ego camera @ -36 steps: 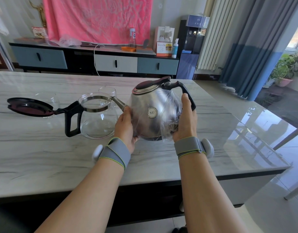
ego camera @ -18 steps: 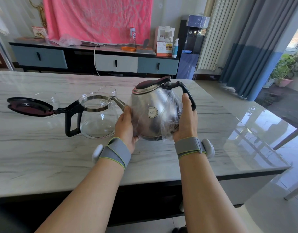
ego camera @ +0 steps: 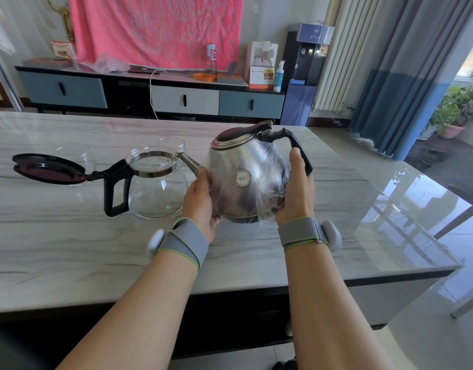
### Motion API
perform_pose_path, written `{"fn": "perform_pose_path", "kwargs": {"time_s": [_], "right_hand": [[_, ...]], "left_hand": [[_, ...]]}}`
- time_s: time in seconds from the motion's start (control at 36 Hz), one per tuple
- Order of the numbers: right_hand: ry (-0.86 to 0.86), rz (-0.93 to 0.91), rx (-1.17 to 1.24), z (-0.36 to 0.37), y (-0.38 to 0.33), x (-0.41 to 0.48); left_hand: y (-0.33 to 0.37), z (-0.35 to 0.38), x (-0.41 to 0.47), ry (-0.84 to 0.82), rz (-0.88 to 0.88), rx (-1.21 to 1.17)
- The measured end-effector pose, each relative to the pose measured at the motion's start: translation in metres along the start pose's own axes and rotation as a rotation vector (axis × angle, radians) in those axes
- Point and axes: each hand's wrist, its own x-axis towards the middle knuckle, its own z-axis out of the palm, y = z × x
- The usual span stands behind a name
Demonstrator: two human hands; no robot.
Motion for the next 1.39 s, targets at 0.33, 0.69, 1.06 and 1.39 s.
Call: {"fn": "perform_pose_path", "kwargs": {"time_s": [0.33,0.69,1.06,1.39], "right_hand": [[0.001,-0.005,-0.008,0.0003,-0.0004,-0.0011],[-0.007,0.000,0.004,-0.0004,-0.0011,-0.0015],[-0.004,0.010,-0.021,0.0000,-0.0021,-0.0019],[-0.001,-0.005,-0.028,0.0001,-0.0027,-0.0010]], "left_hand": [[-0.0007,-0.0009,0.0017,0.000,-0.002,-0.001],[-0.0010,-0.0007,0.0023,0.000,-0.001,0.002],[-0.0020,-0.0009,0.0038,0.000,-0.002,-0.008],[-0.0018,-0.0008,0.0033,0.009,-0.001,-0.007]]}}
